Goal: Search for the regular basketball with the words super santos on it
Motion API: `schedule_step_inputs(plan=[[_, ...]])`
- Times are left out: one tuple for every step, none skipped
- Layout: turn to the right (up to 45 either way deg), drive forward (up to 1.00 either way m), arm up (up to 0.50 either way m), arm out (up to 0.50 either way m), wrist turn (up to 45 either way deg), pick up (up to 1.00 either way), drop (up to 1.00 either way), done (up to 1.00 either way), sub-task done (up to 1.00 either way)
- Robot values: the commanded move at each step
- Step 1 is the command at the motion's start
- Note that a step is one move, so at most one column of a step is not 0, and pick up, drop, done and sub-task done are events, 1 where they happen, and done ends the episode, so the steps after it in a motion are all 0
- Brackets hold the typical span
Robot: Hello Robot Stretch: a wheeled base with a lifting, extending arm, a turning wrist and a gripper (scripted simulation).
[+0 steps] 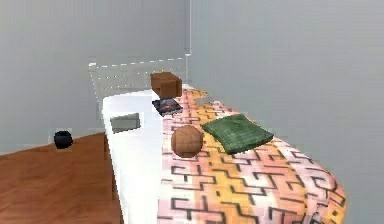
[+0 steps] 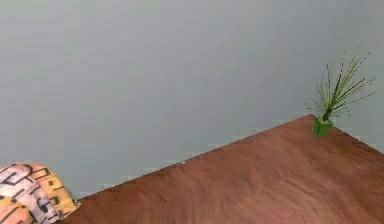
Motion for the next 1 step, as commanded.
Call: schedule_step_inputs(plan=[[0.0,0.0,0.0,0.0,0.0,0.0,0.0,1.0,0.0]])
